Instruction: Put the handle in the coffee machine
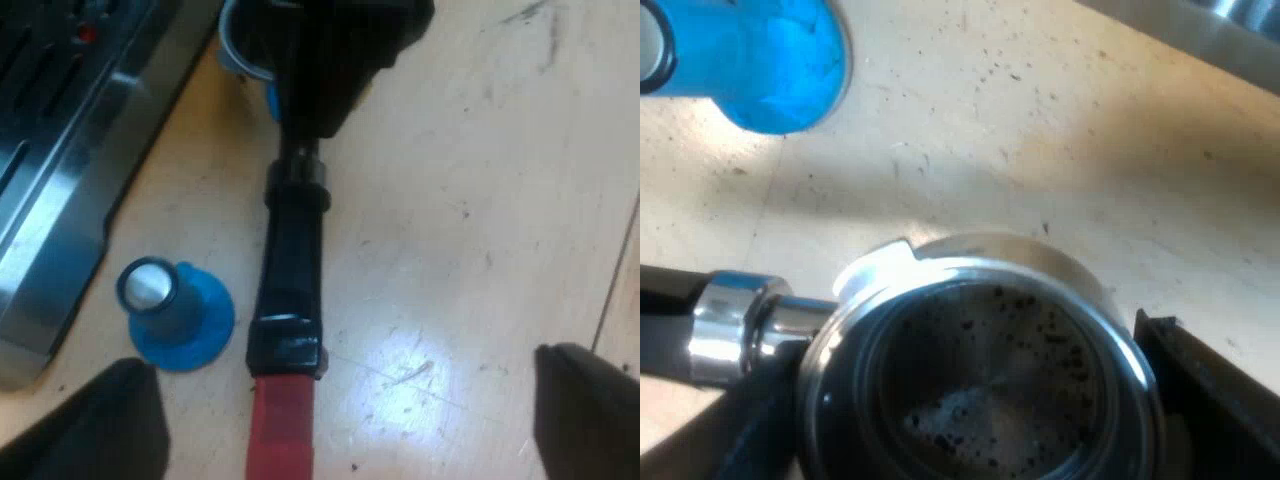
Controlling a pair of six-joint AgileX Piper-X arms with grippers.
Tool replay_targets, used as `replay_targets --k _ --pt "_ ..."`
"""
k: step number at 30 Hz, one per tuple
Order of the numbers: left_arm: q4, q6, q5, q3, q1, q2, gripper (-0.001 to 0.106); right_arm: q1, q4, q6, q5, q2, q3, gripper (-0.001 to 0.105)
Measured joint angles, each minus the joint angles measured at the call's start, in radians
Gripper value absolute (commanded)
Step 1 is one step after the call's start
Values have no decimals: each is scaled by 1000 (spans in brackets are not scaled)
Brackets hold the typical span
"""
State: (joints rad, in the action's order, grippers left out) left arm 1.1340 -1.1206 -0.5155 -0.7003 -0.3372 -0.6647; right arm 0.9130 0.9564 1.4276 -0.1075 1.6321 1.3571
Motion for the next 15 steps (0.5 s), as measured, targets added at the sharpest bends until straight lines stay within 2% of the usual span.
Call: replay_targets --k 2,8,15 --pt "-16 0 0 0 -24 -16 64 0 20 -7 3 -17 0 0" --pt "-35 5 -3 0 -52 -85 73 0 76 -10 5 -64 0 0" --pt "-37 70 10 0 -52 -100 73 0 99 -15 5 -93 0 0"
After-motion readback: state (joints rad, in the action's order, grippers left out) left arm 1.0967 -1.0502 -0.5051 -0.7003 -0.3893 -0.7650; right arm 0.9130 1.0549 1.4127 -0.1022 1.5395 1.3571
